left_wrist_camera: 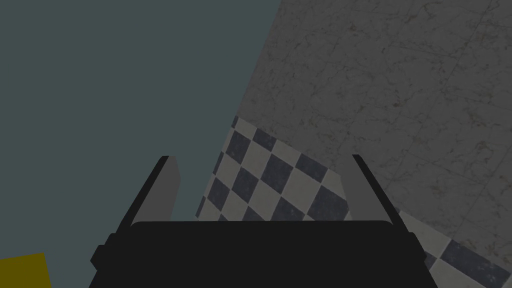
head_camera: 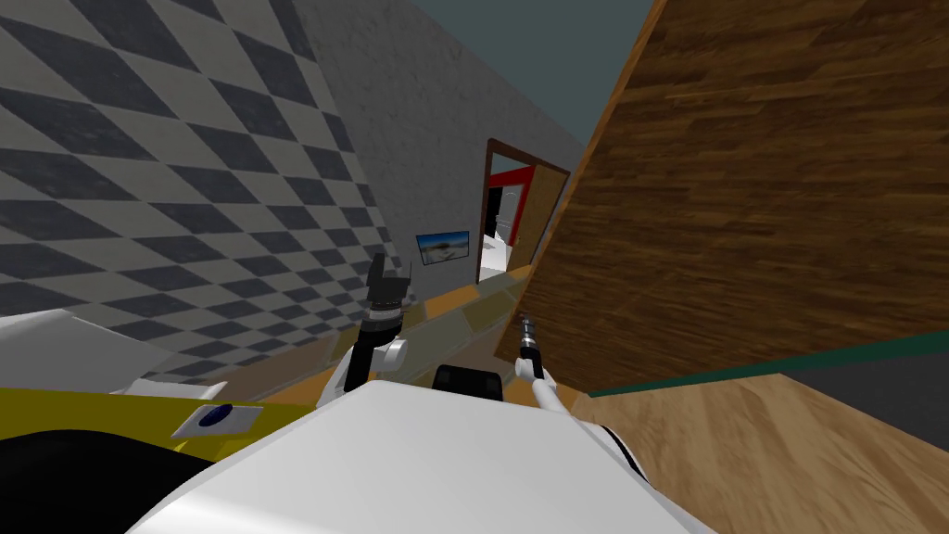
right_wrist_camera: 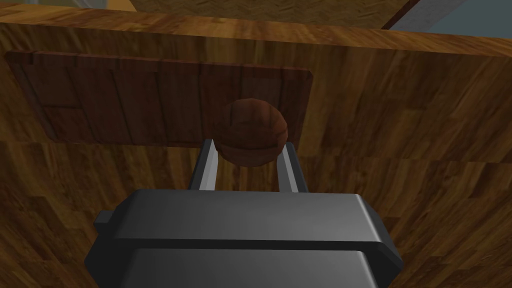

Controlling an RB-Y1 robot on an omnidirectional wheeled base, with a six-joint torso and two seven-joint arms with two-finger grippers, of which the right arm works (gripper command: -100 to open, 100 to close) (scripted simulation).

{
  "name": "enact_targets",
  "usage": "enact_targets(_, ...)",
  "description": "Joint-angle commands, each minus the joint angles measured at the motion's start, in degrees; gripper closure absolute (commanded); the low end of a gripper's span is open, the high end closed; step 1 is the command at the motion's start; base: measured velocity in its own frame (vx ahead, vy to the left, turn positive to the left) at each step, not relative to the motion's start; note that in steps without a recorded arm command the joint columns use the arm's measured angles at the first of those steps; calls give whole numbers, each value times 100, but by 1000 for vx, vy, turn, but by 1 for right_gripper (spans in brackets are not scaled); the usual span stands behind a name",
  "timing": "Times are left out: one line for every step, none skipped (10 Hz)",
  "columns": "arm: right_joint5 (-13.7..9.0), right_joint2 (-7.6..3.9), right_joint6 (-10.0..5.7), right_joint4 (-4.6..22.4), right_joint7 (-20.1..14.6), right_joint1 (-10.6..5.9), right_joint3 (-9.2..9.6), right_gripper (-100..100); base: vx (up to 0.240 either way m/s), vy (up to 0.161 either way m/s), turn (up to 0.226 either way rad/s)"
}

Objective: Push the door open

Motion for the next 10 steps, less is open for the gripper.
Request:
enact_targets(-34,6,-18,-43,30,-3,-73,100,180,77,-50)
enact_targets(-58,8,-16,-37,45,-6,-121,100,185,67,-53)
enact_targets(-74,9,-14,-33,56,-8,-153,100,173,61,-42)
enact_targets(-75,-31,-53,68,35,-21,-153,100,75,17,-36)
enact_targets(-140,-67,-66,70,69,-23,-253,100,124,4,-44)
enact_targets(-154,-71,-67,72,77,-22,-273,100,170,33,-47)
enact_targets(-186,-80,-70,77,95,-21,-318,100,187,47,-38)
enact_targets(-220,-90,-73,82,116,-19,-368,100,199,49,-44)
enact_targets(-258,-101,-76,87,138,-17,-421,100,194,33,-40)
enact_targets(-296,-112,-80,93,160,-16,-476,100,206,28,-39)
